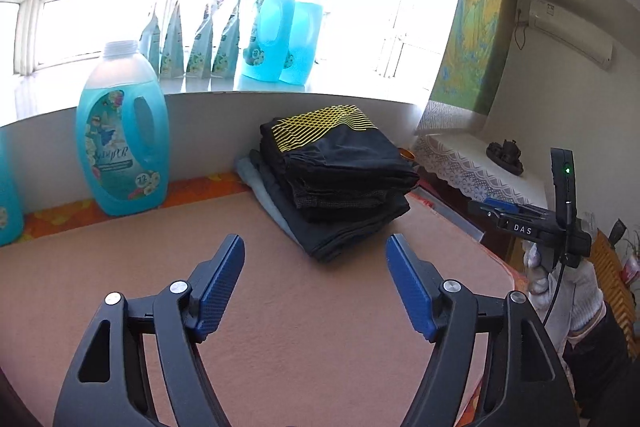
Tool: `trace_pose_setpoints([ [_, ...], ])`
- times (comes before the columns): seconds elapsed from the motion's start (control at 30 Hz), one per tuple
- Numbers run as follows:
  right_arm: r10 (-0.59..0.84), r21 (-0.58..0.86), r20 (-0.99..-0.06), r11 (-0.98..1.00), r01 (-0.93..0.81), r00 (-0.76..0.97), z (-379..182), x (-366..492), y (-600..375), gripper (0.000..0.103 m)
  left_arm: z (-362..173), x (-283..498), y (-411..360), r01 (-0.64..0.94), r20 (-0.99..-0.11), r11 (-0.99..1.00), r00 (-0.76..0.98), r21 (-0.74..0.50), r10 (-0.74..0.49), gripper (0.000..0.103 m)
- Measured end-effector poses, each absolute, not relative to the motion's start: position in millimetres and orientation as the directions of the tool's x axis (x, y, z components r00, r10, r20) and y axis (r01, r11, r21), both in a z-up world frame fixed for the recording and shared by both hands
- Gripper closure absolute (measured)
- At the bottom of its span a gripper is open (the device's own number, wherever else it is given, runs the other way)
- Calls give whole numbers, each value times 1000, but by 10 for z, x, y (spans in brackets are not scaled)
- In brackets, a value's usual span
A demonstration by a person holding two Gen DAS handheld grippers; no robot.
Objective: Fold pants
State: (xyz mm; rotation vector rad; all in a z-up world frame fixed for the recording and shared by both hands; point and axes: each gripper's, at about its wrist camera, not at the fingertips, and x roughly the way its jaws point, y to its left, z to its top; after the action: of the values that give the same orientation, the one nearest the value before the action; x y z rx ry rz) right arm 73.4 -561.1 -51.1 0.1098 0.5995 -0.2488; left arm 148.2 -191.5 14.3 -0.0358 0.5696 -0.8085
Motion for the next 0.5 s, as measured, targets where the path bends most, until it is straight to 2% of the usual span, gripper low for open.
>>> trace_pose_setpoints([
  [0.2,-170,55,-532,971,235,829,-477,223,-5175,42,177,1108,-1689,689,-452,688,550,-229,-702,25],
  [0.27,-177,55,-514,970,239,839,-494,62,-5035,32,156,970,-1624,695,-455,688,554,-208,-697,25],
  [0.5,-190,66,-507,964,257,841,-618,-315,-4668,32,38,646,-1373,695,-472,696,559,-180,-682,25],
])
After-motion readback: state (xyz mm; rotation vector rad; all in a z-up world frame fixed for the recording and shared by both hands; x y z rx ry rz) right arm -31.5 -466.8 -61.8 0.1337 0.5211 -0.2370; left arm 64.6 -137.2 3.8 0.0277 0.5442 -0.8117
